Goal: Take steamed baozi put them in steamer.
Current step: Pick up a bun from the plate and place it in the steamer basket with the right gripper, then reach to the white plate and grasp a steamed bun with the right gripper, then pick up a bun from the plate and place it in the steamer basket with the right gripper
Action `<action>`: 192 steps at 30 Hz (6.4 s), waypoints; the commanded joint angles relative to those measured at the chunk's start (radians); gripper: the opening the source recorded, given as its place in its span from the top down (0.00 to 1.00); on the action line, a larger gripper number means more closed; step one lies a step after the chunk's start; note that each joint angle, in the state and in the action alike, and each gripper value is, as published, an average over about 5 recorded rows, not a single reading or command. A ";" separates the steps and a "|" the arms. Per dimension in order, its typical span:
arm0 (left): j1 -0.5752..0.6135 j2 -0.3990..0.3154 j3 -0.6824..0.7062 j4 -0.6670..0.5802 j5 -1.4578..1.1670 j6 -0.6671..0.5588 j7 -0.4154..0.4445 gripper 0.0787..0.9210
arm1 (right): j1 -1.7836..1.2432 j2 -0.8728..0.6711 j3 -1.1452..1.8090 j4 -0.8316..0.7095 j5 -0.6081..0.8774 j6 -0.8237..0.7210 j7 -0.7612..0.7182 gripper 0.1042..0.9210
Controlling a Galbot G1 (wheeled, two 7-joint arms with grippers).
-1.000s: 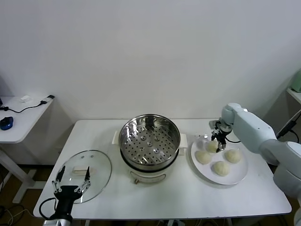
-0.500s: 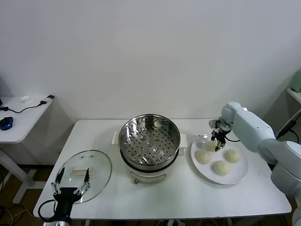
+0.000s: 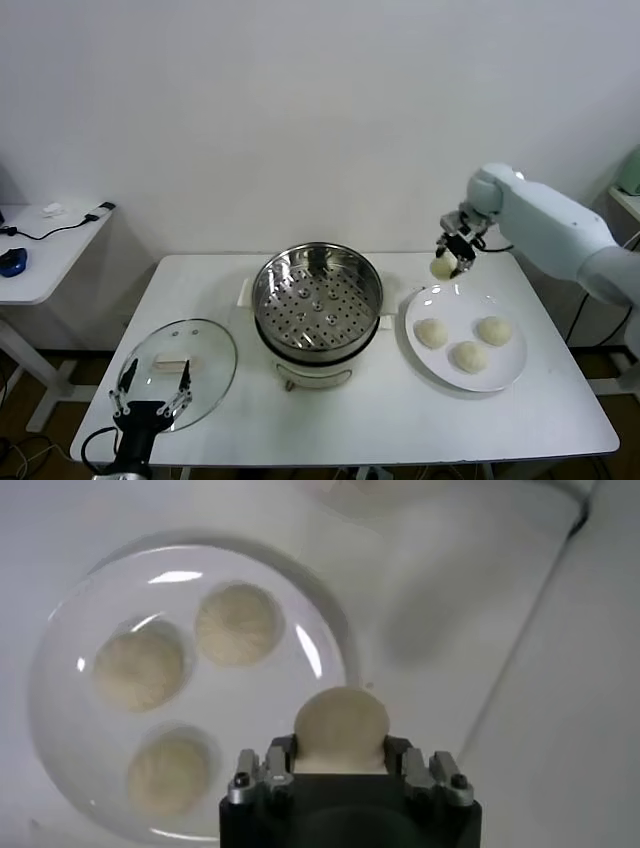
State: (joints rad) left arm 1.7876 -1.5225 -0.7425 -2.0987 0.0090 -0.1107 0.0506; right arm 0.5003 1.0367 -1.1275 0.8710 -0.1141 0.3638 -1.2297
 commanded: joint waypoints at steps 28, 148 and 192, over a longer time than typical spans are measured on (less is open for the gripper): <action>0.019 -0.036 0.002 -0.028 0.001 0.005 -0.001 0.12 | -0.089 0.402 0.004 0.111 -0.421 0.377 0.130 0.41; 0.085 -0.029 -0.010 -0.021 -0.061 -0.026 0.000 0.12 | -0.334 -0.139 -0.009 0.072 0.322 -0.632 0.178 0.47; 0.061 0.025 0.040 -0.011 -0.055 -0.042 0.001 0.12 | 0.248 0.389 -0.448 0.240 1.064 -0.801 0.359 0.47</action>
State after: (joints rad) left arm 1.8514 -1.5044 -0.7041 -2.1162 -0.0468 -0.1517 0.0521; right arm 0.7814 1.2870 -1.5701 1.1172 0.8937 -0.4067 -0.9057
